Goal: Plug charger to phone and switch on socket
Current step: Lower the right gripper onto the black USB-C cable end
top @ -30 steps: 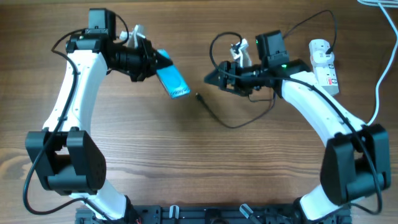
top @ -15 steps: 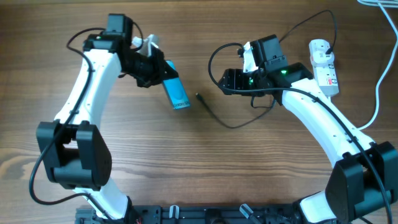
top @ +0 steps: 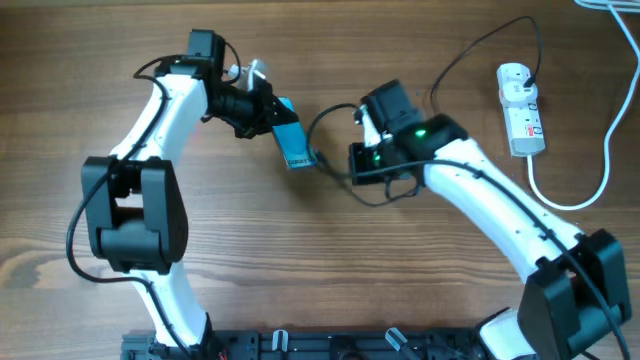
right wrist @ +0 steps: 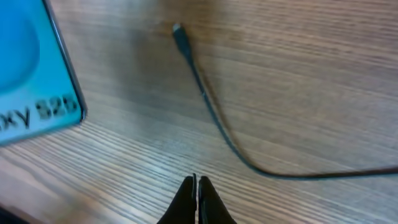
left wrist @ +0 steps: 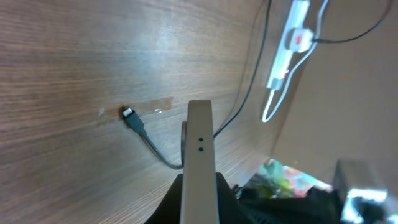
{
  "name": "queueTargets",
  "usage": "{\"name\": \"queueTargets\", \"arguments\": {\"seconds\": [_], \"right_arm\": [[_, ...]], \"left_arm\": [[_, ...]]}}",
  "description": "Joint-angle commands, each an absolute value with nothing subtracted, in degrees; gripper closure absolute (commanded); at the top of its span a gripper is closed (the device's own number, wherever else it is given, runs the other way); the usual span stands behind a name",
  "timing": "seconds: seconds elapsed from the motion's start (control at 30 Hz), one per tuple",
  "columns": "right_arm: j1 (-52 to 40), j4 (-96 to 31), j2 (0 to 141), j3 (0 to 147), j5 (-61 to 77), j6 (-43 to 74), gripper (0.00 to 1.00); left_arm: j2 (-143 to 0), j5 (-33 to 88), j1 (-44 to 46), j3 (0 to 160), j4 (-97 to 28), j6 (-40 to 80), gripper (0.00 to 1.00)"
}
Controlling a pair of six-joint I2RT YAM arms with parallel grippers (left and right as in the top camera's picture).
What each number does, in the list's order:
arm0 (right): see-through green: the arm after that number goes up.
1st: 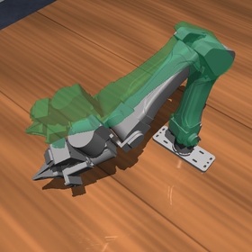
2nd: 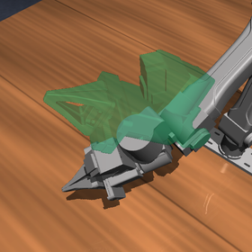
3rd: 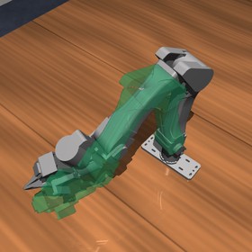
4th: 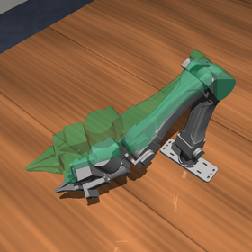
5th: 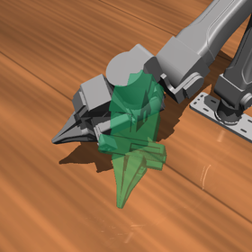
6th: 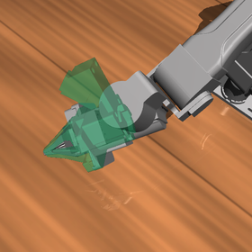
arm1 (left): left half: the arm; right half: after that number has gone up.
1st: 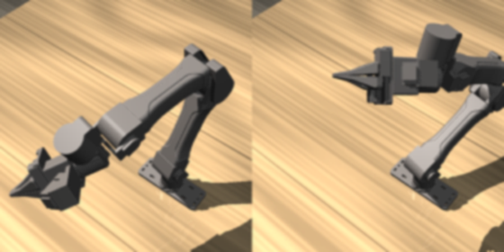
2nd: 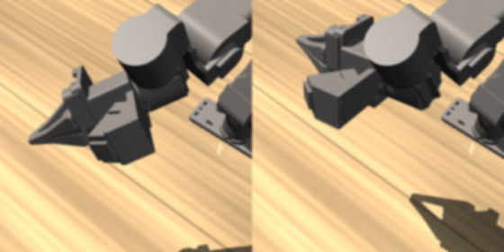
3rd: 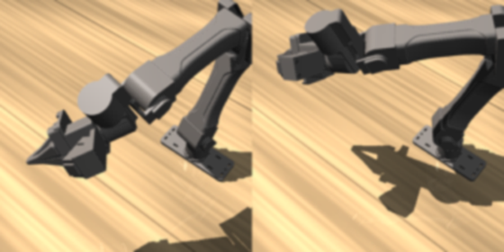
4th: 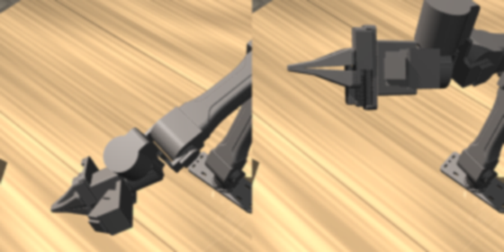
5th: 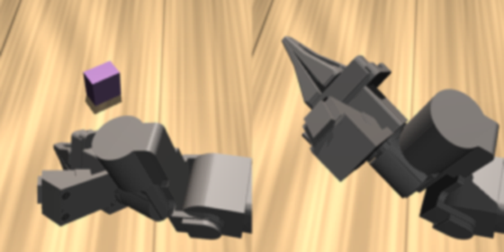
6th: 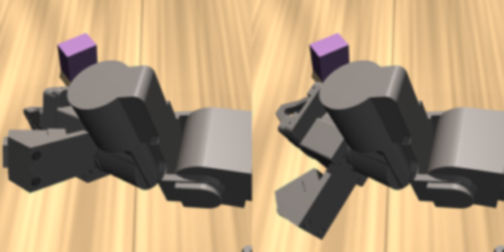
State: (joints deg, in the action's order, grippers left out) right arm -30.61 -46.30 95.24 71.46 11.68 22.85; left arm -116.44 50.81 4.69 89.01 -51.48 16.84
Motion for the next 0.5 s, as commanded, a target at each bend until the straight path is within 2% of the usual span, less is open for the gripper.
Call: {"name": "queueTargets", "arguments": {"seconds": [0.0, 0.2, 0.23, 0.27, 0.3, 0.37, 0.43, 0.47], "right_arm": [[-35.7, -46.9, 94.6, 71.7, 3.9, 26.9, 0.96], [-42.0, -49.1, 94.6, 71.7, -2.7, 24.9, 0.96], [-42.0, -49.2, 94.6, 71.7, -2.6, 22.8, 0.91], [-42.0, -49.6, 94.6, 71.7, -2.5, 20.8, 0.7], [-42.0, -50.0, 94.6, 71.7, -1.5, 20.9, 0.58], [-41.9, -49.8, 94.6, 71.7, 0.0, 20.8, 0.58], [-41.9, -49.8, 94.8, 71.7, -2.4, 17.6, 0.69], [-41.9, -50.1, 94.9, 71.7, -2.6, 14.0, 0.66]], "left_arm": [[-117.4, 56.1, 2.0, 89.0, -51.2, 17.1, 0.96], [-117.4, 56.1, 0.7, 89.0, -47.6, 17.2, 0.96], [-117.5, 55.9, 0.7, 89.0, -47.2, 17.2, 0.96], [-117.6, 55.9, 0.7, 89.0, -46.9, 17.2, 0.96], [-117.8, 55.4, 0.7, 89.0, -46.6, 17.5, 0.96], [-118.4, 55.2, 0.5, 89.0, -46.0, 18.5, 0.96], [-119.2, 55.3, 0.4, 89.0, -45.6, 18.7, 0.96], [-119.5, 55.3, 0.5, 89.0, -45.6, 18.6, 0.96]]}}
